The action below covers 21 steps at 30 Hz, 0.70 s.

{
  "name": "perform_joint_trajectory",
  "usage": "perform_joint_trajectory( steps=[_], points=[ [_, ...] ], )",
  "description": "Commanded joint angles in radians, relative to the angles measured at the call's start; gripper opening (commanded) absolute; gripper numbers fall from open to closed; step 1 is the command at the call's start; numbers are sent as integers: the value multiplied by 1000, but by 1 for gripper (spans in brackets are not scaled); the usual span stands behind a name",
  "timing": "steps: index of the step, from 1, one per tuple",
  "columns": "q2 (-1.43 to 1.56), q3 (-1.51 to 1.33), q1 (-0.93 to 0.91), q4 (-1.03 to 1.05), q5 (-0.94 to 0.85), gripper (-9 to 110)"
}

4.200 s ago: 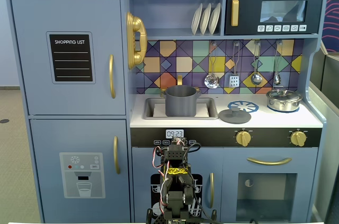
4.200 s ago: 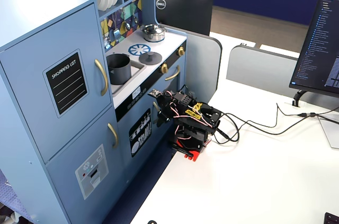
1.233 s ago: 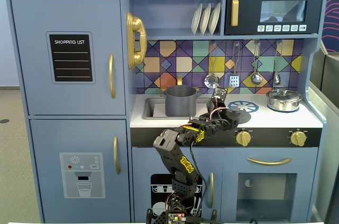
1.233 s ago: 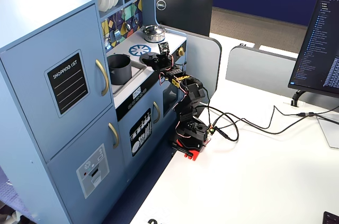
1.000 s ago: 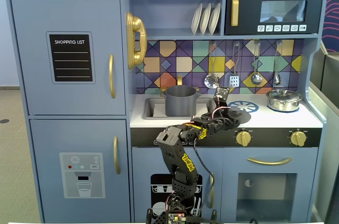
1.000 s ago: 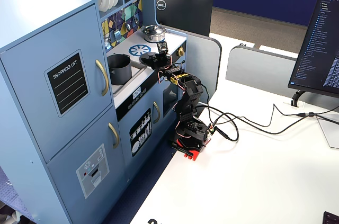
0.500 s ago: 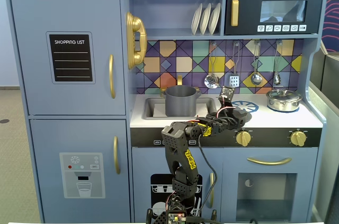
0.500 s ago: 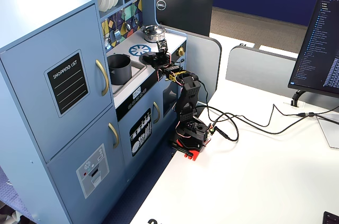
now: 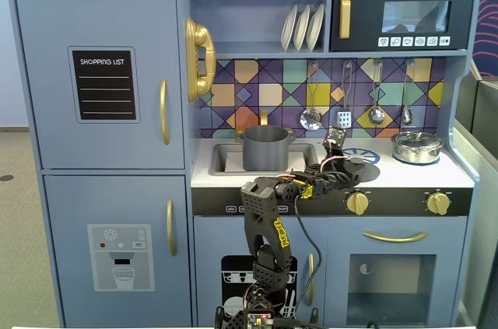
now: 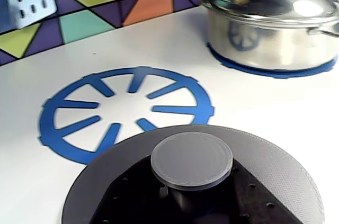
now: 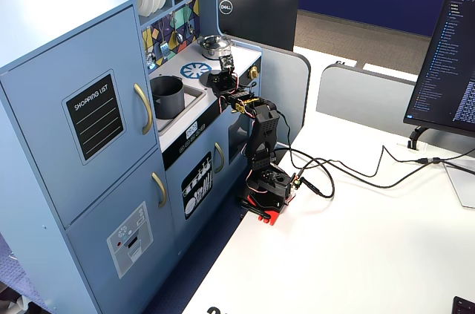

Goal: Pick up the lid from the counter and put it on the gray recipient

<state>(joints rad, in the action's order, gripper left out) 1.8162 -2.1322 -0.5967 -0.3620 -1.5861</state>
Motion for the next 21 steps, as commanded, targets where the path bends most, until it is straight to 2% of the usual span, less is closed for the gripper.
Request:
perform_joint_trajectory(
  steps=[1, 13, 21],
  points=[
    [20, 54, 26, -29, 8, 0],
    [170, 273, 63, 173, 28, 0],
    [314, 388, 218, 390, 31, 0]
  ],
)
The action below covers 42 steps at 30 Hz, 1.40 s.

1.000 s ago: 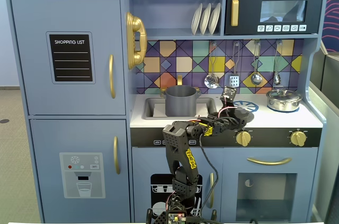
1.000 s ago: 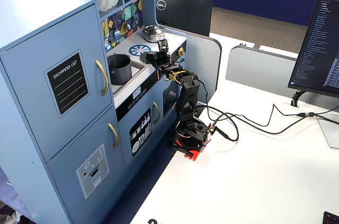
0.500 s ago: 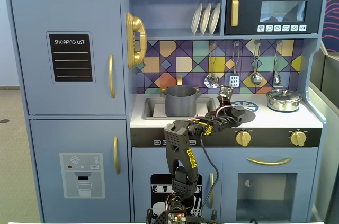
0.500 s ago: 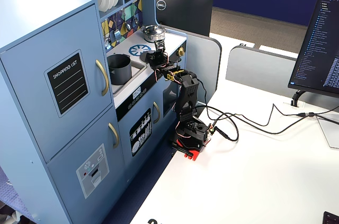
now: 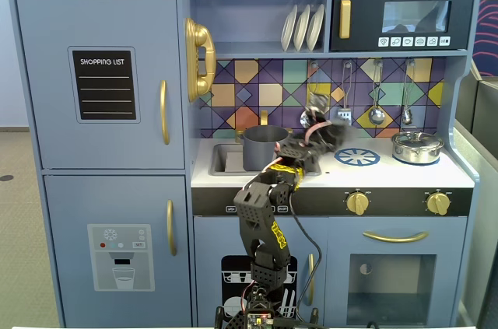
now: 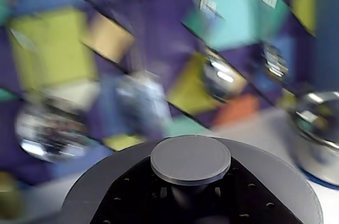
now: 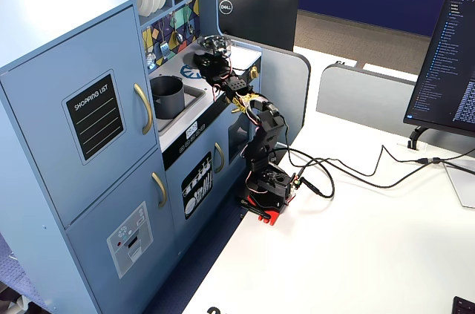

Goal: Pick up the lid from the counter and put it on the gray recipient

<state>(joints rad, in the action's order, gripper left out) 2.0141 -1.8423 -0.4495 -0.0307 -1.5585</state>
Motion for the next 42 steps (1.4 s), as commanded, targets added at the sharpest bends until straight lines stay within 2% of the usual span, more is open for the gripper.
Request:
perform_joint_trajectory(
  steps=[1, 7, 14, 42],
  points=[
    [133, 98, 97, 80, 3, 0],
    [224, 32, 256, 144, 8, 0],
    [241, -66, 331, 110, 2, 0],
    [80, -84, 417, -9, -14, 0]
  ],
)
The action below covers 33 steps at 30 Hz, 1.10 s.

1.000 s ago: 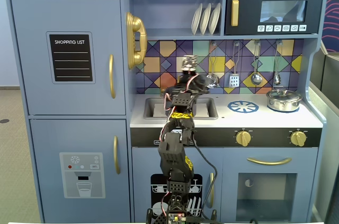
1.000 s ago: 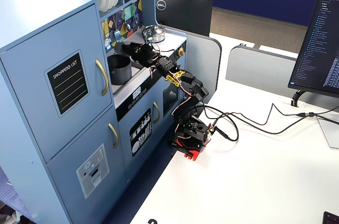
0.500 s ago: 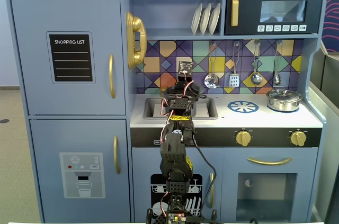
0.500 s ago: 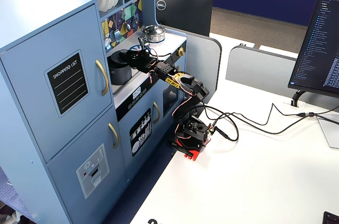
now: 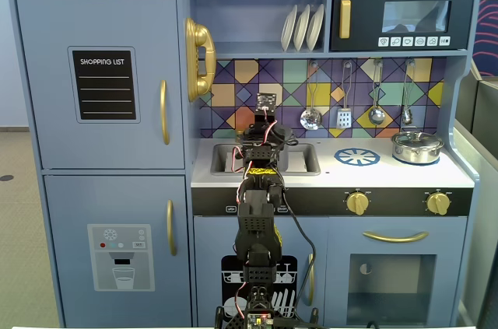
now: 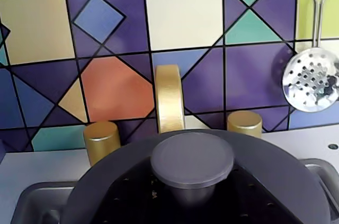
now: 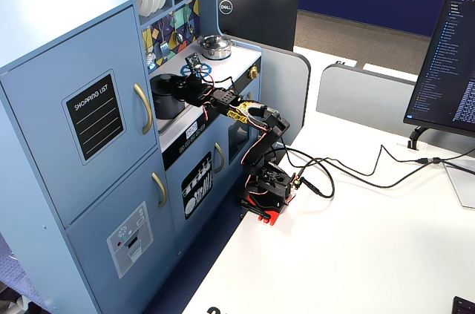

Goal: Pick up the lid from the counter and put it on the gray recipient

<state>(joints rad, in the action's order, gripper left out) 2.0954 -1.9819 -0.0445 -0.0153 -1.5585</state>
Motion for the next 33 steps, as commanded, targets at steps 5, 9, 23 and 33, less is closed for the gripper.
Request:
perform_joint_trajectory(
  steps=[5, 9, 23, 33],
  points=[
    [-6, 57, 21, -26, -18, 0],
    [-6, 55, 28, -26, -21, 0],
    [106, -20, -6, 40, -37, 28],
    [752, -91, 77, 934, 14, 18]
  ],
)
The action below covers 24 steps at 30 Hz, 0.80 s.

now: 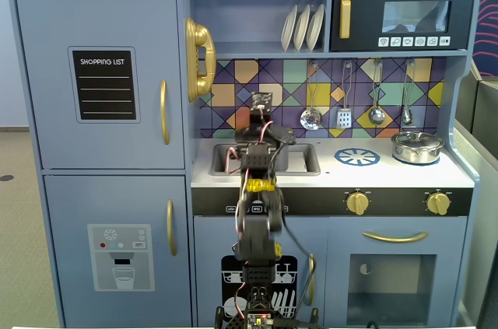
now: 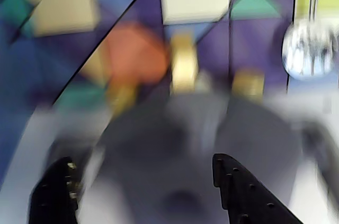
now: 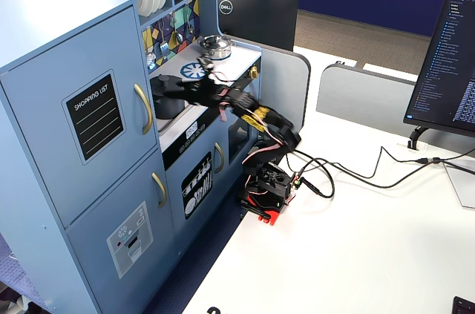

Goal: Pick up the lid from the counter and put it on the gray recipient

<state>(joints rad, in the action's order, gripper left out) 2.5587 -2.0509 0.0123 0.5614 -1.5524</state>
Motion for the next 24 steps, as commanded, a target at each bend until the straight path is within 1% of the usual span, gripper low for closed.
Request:
perform_joint_trajectory(
  steps=[1, 4, 6, 9, 11, 15, 17, 20, 24],
  points=[
    [362, -49, 20, 449, 0, 16],
    [520, -166, 23, 614, -5, 6],
    [563, -255, 26, 657, 0, 0],
    [548, -402, 28, 630, 64, 0],
    [505, -529, 20, 525, 67, 0],
    [405, -844, 28, 107, 80, 0],
    [382, -942, 43, 35, 74, 0],
    [393, -950, 58, 183, 127, 0],
    [494, -950, 49, 453, 94, 0]
  ],
)
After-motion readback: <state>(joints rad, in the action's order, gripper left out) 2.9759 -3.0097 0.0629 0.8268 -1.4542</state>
